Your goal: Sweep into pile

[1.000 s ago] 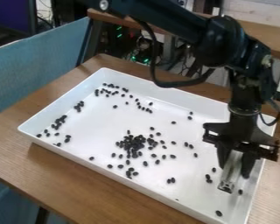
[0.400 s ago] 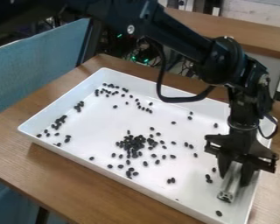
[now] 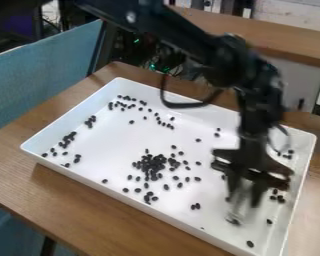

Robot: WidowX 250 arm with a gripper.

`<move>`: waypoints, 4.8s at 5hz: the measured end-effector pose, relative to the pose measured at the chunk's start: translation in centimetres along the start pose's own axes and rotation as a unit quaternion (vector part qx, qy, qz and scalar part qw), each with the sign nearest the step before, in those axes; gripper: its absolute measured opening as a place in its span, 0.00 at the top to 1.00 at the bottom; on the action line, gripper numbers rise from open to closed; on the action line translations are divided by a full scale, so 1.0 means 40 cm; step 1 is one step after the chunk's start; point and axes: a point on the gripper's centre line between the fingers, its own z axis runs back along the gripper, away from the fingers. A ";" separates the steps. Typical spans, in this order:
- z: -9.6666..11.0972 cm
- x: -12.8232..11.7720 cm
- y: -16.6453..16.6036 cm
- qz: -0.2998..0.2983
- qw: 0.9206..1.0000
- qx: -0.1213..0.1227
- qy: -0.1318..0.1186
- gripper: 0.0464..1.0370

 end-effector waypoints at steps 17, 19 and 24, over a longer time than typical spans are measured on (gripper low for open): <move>0.057 -0.096 -0.160 0.023 0.996 -0.004 -0.091 0.64; 0.000 -0.100 -0.143 0.015 0.996 -0.006 -0.087 0.64; 0.006 -0.085 0.266 -0.034 0.996 0.068 -0.056 0.64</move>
